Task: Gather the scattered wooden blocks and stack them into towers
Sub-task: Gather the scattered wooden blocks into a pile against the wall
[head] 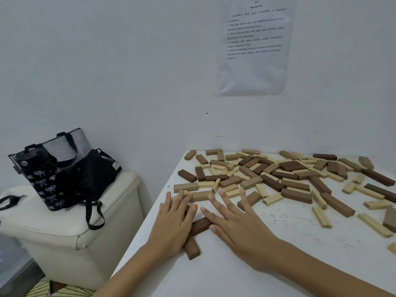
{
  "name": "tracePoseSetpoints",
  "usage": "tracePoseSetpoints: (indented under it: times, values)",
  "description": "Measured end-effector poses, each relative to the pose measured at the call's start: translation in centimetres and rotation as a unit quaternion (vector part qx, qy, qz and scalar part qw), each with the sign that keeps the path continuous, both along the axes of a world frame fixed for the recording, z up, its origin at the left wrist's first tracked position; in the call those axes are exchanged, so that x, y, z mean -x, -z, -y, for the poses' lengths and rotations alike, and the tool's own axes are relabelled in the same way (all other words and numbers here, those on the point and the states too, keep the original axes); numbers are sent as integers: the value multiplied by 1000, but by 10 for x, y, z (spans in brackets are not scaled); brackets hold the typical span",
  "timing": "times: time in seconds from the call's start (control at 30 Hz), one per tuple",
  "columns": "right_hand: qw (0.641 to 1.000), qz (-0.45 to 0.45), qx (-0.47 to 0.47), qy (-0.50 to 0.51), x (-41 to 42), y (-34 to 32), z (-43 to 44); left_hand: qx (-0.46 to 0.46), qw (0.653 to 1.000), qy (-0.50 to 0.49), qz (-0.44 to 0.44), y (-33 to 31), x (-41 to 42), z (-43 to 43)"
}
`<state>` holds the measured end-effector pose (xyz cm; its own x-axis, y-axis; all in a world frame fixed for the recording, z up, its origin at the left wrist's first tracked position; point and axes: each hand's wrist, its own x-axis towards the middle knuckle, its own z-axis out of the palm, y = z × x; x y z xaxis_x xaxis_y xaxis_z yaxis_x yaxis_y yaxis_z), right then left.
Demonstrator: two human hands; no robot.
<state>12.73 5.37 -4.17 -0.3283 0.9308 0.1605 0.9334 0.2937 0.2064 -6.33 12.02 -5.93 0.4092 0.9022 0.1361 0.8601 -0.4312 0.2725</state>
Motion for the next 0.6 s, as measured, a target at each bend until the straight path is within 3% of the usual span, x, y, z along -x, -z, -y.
tracePoseSetpoints:
  times: [0.17,0.33,0.53,0.6]
  values:
    - [999,-5,8,54,-15,0,-16,-13,997,35,-70,-10,-14,-9]
    - [995,-33,18,90,-32,1,-29,20,1000,-17,1,-18,-37,-20]
    - [991,-102,-1,91,-55,1,-45,44,997,-65,4,-18,-50,-37]
    - [982,-160,38,96,-58,4,-46,42,997,-61,0,-18,-55,-42]
